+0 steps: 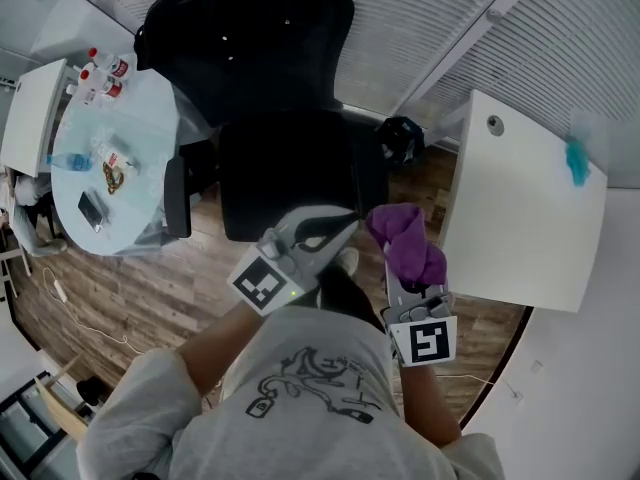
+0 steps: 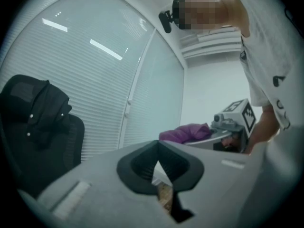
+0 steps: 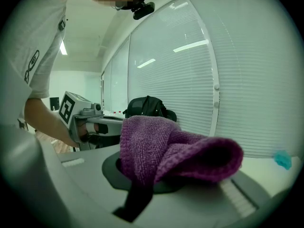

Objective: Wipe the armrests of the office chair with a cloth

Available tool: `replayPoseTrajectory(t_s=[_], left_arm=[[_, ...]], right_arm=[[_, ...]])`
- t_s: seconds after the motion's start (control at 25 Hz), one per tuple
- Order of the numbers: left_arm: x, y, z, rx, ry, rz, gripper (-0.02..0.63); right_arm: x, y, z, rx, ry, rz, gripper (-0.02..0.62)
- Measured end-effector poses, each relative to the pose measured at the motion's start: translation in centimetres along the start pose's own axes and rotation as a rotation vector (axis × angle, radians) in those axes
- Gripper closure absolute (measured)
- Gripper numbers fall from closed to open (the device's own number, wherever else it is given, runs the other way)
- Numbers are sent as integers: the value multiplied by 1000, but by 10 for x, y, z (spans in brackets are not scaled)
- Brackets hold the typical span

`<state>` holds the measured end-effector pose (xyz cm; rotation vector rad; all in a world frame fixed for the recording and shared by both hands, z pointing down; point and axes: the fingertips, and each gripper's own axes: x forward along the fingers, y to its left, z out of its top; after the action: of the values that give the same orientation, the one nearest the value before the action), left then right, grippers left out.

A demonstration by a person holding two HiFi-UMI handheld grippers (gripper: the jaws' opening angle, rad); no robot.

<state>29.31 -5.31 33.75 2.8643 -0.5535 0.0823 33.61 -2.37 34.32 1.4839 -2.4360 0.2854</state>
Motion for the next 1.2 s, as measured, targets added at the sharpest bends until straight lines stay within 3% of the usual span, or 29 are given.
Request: replayPoseTrajectory(t_s=[0.52,0.76,1.2], left_arm=[[38,51,-104,-36,31,-4,604],[50,70,-160,26,90,-14,604],[59,90,-226,-30,157,-3,604]], right_arm=[[66,-29,-120,7,177,39,563],[97,-33,-173,11,258,69,563],[123,-35,-252,52,410,86,564]])
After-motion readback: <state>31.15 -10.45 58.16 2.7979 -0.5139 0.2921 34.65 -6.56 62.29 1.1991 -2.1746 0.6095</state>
